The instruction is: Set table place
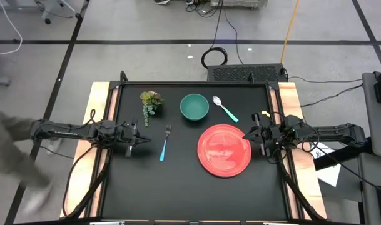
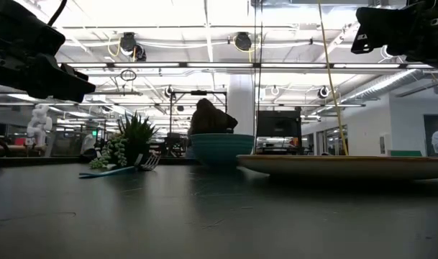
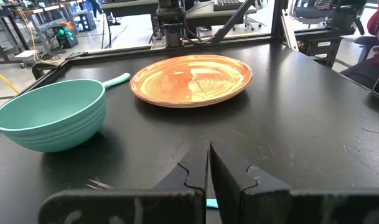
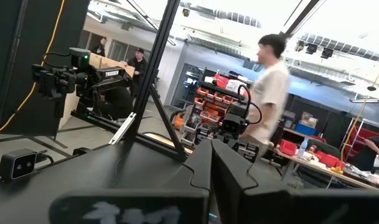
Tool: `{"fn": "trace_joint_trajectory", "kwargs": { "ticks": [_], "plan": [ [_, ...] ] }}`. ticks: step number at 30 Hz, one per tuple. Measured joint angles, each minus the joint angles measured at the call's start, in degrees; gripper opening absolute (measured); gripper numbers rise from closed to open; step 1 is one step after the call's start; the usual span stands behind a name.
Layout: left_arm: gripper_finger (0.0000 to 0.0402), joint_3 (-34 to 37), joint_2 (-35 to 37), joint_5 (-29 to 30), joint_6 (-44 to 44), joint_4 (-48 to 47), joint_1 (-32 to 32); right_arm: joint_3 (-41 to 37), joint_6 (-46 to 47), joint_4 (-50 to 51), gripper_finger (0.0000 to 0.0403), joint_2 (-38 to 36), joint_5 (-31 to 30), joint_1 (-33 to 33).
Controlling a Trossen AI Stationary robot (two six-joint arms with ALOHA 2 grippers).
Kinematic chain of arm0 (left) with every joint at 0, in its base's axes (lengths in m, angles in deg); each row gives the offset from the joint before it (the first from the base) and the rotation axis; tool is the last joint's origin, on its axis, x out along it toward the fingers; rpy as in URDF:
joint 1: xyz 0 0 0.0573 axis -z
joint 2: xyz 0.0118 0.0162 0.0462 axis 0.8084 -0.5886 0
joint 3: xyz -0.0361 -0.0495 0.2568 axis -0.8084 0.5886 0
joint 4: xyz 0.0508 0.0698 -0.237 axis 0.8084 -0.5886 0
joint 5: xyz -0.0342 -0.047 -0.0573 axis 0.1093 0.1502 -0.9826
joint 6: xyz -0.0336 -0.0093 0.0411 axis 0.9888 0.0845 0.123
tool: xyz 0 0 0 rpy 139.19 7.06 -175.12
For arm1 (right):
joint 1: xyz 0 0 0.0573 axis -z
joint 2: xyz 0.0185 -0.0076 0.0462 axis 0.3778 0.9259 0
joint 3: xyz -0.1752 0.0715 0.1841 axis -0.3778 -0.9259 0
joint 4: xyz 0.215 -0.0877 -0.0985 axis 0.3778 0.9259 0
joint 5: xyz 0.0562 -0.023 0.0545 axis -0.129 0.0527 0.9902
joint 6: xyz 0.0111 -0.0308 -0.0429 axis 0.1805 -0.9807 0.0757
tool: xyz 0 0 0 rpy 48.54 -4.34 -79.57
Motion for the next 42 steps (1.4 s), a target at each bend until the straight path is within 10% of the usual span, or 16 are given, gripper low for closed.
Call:
{"fn": "trace_joint_trajectory", "kwargs": {
  "ticks": [42],
  "plan": [
    [0.0024,0.0,0.0,0.0,0.1,0.8,0.0,0.0,2.8,0.0,0.0,0.0,0.0,0.0]
  ]
}}
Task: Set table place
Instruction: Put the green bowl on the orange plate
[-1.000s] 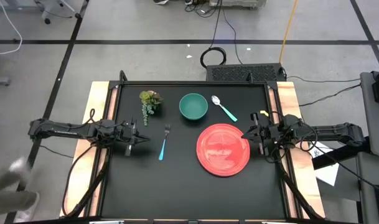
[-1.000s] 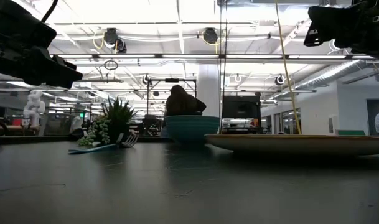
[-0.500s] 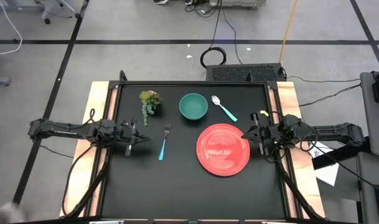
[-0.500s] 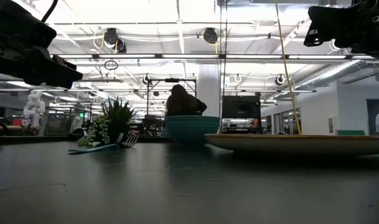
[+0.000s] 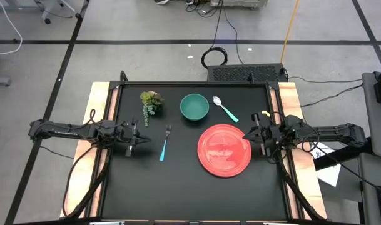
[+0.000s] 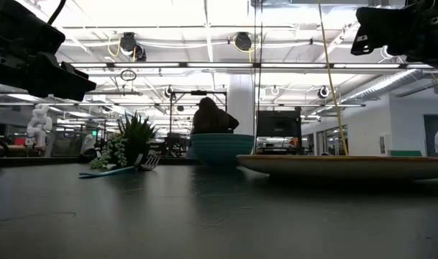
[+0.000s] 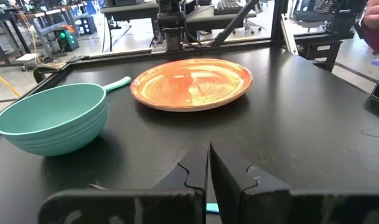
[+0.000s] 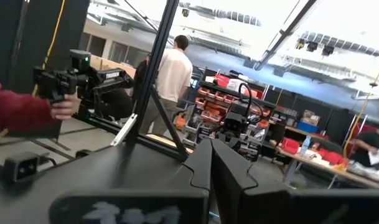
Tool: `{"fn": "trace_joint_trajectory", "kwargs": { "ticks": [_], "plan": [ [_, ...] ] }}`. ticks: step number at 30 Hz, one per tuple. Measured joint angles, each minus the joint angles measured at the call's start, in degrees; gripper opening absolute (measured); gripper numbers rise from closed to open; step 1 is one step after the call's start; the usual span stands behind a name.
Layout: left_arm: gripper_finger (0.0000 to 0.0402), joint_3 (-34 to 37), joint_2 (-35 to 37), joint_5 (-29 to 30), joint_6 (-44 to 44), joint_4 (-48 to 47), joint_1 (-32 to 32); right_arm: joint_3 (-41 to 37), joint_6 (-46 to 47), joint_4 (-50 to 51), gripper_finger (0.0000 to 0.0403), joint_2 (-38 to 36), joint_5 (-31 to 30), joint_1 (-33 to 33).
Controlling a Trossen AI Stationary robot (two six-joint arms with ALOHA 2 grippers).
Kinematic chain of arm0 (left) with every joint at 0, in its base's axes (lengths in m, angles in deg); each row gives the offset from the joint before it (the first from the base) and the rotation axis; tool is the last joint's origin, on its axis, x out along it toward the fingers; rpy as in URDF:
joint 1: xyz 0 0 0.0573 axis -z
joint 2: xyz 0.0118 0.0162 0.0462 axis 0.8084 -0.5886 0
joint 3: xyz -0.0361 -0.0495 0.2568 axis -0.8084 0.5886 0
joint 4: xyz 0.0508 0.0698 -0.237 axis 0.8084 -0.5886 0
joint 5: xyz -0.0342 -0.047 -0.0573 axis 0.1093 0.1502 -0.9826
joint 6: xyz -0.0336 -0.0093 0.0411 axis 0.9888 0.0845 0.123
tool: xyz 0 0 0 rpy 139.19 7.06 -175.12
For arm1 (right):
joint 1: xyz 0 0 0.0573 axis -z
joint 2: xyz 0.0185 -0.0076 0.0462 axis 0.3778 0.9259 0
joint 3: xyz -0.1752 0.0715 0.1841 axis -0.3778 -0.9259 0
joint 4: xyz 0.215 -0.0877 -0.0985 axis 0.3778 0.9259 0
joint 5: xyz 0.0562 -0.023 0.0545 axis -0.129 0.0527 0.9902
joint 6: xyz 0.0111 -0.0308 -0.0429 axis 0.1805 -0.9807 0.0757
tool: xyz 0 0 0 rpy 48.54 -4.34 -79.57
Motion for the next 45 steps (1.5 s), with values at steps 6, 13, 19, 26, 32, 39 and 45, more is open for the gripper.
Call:
{"fn": "trace_joint_trajectory", "kwargs": {
  "ticks": [6,13,19,26,32,39,45],
  "plan": [
    [0.0024,0.0,0.0,0.0,1.7,0.0,0.0,0.0,3.2,-0.4,0.0,0.0,0.0,0.0],
    [0.0024,0.0,0.0,0.0,1.9,0.0,0.0,0.0,4.9,-0.4,0.0,0.0,0.0,0.0],
    [0.0024,0.0,0.0,0.0,4.8,0.3,0.0,0.0,4.4,-0.5,0.0,0.1,0.0,0.0],
    [0.0024,0.0,0.0,-0.5,0.3,7.3,0.0,0.0,2.0,-3.0,0.0,0.1,-0.1,0.0],
    [0.0024,0.0,0.0,1.3,-4.5,13.7,0.0,0.0,1.9,-3.5,0.0,0.2,-0.9,0.0],
    [0.0024,0.0,0.0,1.4,-4.7,13.7,0.0,0.6,5.2,-4.5,0.0,0.3,-13.4,0.0],
    [0.0024,0.0,0.0,1.5,-4.7,13.8,0.0,2.2,6.2,-4.3,0.0,2.3,-14.4,0.0]
  ]
}}
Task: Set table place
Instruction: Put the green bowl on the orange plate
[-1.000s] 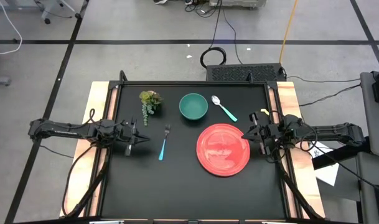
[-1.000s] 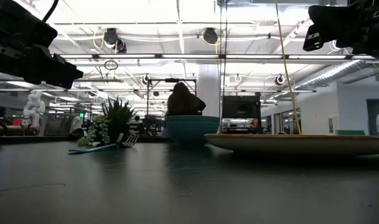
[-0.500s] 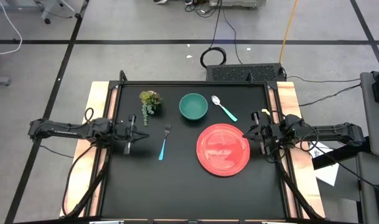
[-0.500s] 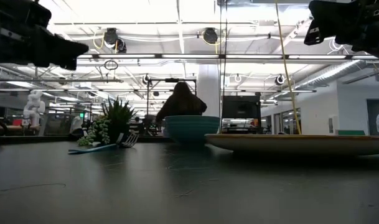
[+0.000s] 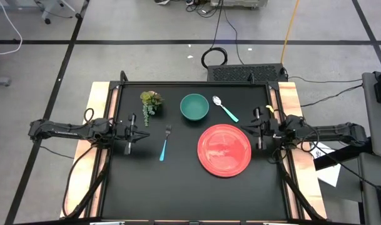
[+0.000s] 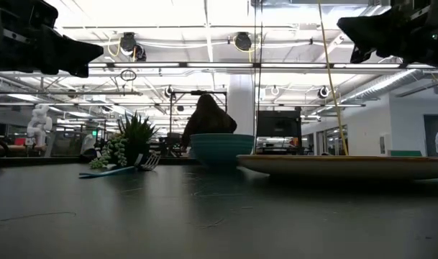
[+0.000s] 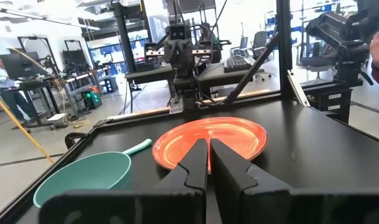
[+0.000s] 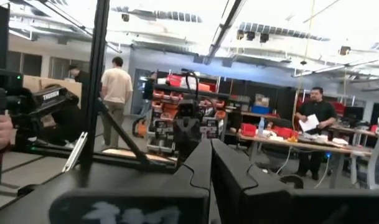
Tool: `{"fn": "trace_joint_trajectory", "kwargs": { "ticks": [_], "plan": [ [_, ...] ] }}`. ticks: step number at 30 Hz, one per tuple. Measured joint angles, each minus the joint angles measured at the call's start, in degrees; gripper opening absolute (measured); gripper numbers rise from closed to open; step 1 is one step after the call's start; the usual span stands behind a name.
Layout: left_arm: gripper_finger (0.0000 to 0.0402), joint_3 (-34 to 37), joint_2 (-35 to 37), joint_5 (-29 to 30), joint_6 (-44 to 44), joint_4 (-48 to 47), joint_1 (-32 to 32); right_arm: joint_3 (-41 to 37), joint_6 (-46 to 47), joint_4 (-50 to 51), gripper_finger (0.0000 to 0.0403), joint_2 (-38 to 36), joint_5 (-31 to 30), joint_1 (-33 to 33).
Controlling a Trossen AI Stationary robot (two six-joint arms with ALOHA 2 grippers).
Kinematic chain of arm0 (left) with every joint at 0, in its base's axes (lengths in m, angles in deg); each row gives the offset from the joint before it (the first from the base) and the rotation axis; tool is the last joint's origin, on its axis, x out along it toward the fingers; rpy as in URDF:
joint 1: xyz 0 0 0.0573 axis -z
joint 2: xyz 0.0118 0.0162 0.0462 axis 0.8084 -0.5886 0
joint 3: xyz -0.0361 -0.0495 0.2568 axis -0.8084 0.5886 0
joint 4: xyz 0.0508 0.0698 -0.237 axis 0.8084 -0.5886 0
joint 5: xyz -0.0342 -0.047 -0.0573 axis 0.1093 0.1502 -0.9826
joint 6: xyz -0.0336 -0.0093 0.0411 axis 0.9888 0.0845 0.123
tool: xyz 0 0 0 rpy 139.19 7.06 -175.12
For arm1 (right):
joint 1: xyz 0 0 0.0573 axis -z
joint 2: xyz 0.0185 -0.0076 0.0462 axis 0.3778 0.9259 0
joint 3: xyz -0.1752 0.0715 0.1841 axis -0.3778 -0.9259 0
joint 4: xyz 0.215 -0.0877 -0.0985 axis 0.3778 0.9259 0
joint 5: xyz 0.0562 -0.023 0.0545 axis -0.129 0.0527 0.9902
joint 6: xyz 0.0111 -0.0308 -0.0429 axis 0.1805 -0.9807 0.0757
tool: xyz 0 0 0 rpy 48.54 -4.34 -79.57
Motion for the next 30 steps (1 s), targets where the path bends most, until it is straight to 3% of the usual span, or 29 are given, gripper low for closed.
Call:
{"fn": "trace_joint_trajectory", "kwargs": {
  "ticks": [7,23,27,30],
  "plan": [
    [0.0024,0.0,0.0,0.0,0.0,0.1,0.0,1.3,1.1,0.0,0.0,4.3,-8.2,0.0],
    [0.0024,0.0,0.0,0.1,0.0,0.1,0.0,0.8,-4.6,-2.1,0.0,7.1,-9.9,0.0],
    [0.0024,0.0,0.0,0.1,0.0,0.1,0.0,1.5,-2.2,-3.9,0.0,8.8,-16.2,1.0],
    [0.0024,0.0,0.0,0.1,0.0,0.1,0.0,3.6,-1.7,-3.1,0.0,11.4,-17.1,1.9]
  ]
}}
